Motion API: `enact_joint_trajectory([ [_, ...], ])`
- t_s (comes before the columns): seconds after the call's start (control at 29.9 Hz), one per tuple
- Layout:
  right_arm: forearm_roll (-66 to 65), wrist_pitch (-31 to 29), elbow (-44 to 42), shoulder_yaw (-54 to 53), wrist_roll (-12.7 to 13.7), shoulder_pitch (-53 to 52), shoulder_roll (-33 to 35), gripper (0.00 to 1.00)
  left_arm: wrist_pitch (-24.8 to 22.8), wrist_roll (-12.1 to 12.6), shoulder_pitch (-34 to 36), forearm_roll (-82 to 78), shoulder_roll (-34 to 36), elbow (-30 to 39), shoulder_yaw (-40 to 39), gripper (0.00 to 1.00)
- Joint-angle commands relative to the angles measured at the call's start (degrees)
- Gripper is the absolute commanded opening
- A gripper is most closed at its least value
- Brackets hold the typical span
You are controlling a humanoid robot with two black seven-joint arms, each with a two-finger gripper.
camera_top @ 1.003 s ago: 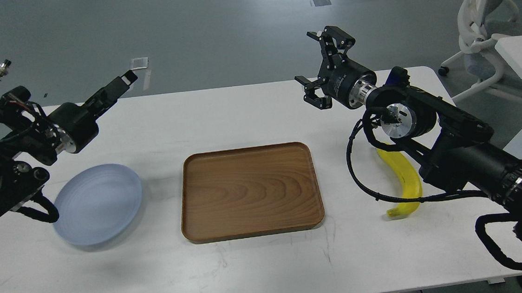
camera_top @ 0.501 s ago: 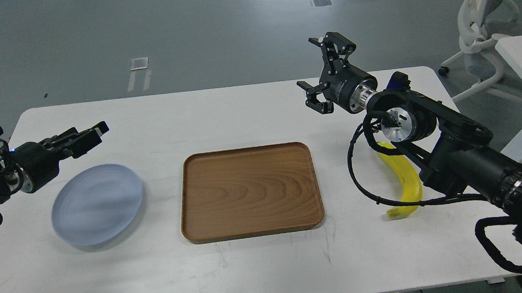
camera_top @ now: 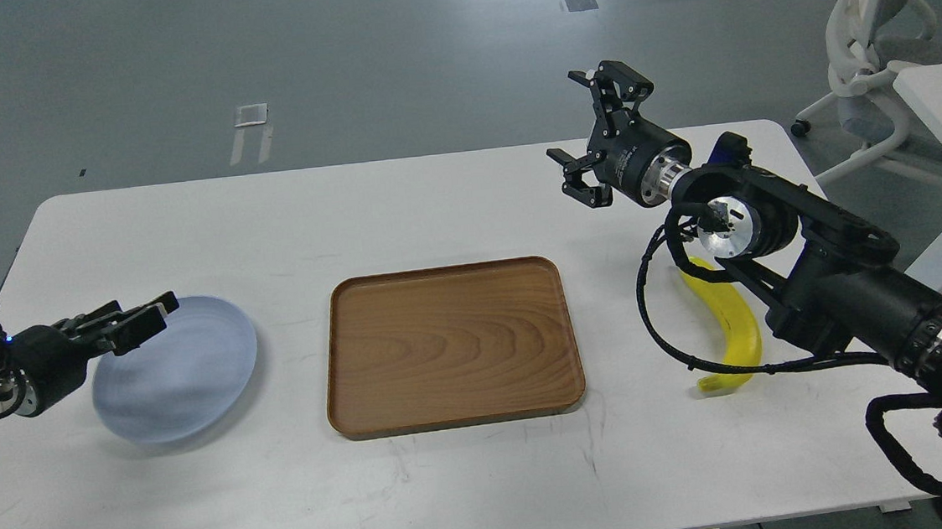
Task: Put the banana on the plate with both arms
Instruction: 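Move the left gripper down to the rim of the pale blue plate, then close the left gripper on the plate rim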
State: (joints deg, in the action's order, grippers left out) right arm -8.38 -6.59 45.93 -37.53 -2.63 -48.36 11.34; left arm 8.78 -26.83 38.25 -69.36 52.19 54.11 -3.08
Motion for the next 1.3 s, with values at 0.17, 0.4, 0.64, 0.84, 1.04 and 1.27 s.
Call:
enact_joint_trajectory([
  [0.17,0.0,0.0,0.0,-0.1,0.0,0.2,0.0,1.0,1.0,-0.2,-2.4,0.1,-0.2,-1.6,0.2,0.95],
  [0.4,0.0,0.0,-0.1,-0.3,0.0,0.3,0.1,1.0,2.8,-0.2,-5.8,0.0,-0.8,-2.4,0.2,0.88],
  [0.64,0.0,0.0,0.0,-0.4,0.0,0.3,0.3,1.0,4.5,-0.8,-7.0,0.1,-3.0,-6.5,0.2,0.87],
  [0.84,0.0,-0.1,0.0,-0.4,0.0,0.3,0.3,1.0,4.6,-1.2,-7.1,0.1,-3.0,-6.6,0.2,0.87],
  [1.04,0.0,-0.1,0.0,-0.4,0.0,0.4,0.3,1.0,4.6,-1.2,-7.8,0.1,-3.4,-7.0,0.2,0.84],
  [1.27,0.0,-0.1,0.0,-0.4,0.0,0.4,0.3,1.0,4.6,-1.2,-7.8,0.1,-3.9,-8.9,0.2,0.82],
])
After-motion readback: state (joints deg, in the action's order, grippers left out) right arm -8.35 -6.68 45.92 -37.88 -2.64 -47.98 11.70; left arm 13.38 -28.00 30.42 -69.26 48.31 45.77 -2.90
